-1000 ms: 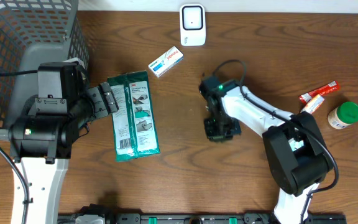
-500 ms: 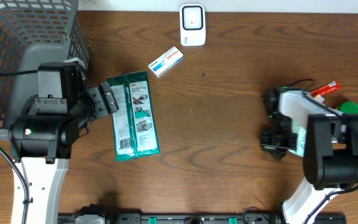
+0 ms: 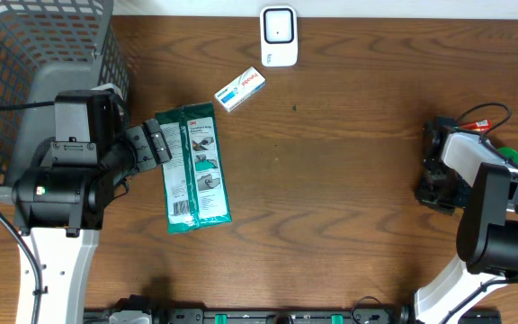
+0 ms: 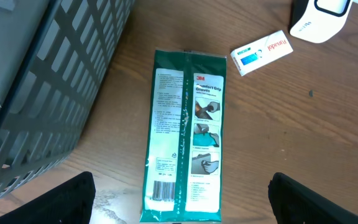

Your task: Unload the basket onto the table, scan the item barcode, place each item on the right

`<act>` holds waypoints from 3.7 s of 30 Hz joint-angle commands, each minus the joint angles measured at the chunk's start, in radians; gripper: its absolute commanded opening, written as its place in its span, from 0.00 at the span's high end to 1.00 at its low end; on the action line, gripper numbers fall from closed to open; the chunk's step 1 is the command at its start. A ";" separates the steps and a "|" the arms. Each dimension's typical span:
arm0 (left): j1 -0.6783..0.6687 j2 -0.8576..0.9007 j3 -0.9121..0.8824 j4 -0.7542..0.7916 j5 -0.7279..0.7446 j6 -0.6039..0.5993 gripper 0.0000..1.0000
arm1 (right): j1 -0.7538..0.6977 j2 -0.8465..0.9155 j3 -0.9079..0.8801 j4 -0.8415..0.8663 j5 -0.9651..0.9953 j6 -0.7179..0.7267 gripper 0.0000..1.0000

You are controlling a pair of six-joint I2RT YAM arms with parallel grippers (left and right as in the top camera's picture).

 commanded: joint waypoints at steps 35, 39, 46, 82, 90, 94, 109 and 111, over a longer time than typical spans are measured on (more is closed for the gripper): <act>0.001 0.000 0.009 -0.002 -0.009 0.020 0.10 | 0.664 0.067 1.092 -0.165 -0.658 -0.003 0.44; 0.002 0.000 0.009 -0.002 -0.009 0.020 0.10 | 0.705 0.105 1.088 -0.038 -0.610 0.001 0.44; 0.002 0.000 0.009 -0.002 -0.009 0.020 0.10 | 0.800 0.275 1.088 0.178 -0.457 -0.090 0.46; 0.001 0.000 0.009 -0.002 -0.009 0.020 0.10 | 0.864 0.590 1.089 0.057 -0.537 -0.089 0.46; 0.001 0.000 0.009 -0.002 -0.009 0.020 0.10 | 0.890 0.535 1.093 -0.222 -0.575 -0.118 0.46; 0.001 0.000 0.009 -0.002 -0.009 0.020 0.10 | 0.883 0.400 1.093 -0.268 -0.549 -0.139 0.44; 0.001 0.000 0.009 -0.002 -0.009 0.020 0.10 | 0.715 0.342 1.091 -0.234 -0.429 0.057 0.14; 0.002 0.000 0.009 -0.002 -0.009 0.020 0.10 | 0.717 0.380 1.091 -0.198 -0.447 0.056 0.14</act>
